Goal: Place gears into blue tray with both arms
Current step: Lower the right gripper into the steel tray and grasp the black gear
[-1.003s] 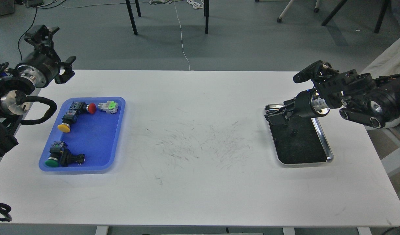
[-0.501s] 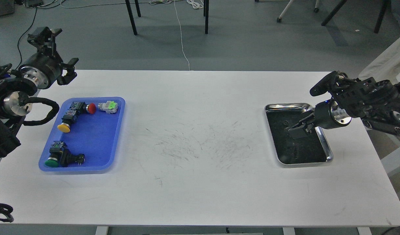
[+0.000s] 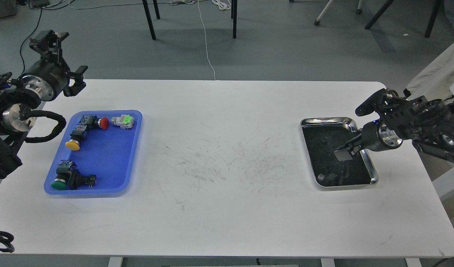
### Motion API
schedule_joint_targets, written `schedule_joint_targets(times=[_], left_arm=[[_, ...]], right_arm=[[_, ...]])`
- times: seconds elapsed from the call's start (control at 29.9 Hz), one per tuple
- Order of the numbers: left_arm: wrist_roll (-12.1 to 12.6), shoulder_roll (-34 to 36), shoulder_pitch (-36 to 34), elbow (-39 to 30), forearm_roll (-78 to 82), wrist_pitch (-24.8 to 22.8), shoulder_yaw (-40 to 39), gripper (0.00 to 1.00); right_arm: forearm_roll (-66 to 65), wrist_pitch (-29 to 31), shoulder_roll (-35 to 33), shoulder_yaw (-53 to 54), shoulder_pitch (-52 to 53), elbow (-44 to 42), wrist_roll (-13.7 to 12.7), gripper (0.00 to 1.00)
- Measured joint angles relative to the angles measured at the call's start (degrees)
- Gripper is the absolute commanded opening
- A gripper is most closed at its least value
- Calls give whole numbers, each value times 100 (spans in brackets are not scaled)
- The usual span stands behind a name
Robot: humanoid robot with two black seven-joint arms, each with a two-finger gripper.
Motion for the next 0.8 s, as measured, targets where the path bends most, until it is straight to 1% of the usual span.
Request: schedule_joint_targets(times=[0.07, 0.13, 0.23, 0.43, 0.5, 0.64, 0.74, 0.8], left_arm=[[0, -3, 0, 0, 0, 1, -2, 99], [0, -5, 1, 0, 0, 1, -2, 99], [0, -8, 1, 2, 0, 2, 1, 99], [0, -8, 10, 6, -4, 2, -2, 99], [0, -8, 23, 6, -5, 2, -3, 99], [0, -7, 41, 4, -6, 2, -4, 99], [0, -3, 44, 2, -6, 2, -4, 99], [0, 6, 45, 2, -6, 2, -4, 99]], right_arm=[[3, 1, 45, 4, -55, -32, 0, 72], [5, 2, 64, 8, -85, -43, 0, 71], [5, 21, 84, 8, -130, -98, 1, 66], [17, 37, 160, 14, -256, -350, 1, 64], [19, 37, 166, 15, -270, -372, 1, 61], [33, 38, 201, 34, -295, -436, 0, 61], [52, 38, 256, 65, -314, -455, 1, 56], [52, 38, 268, 67, -320, -468, 1, 56]])
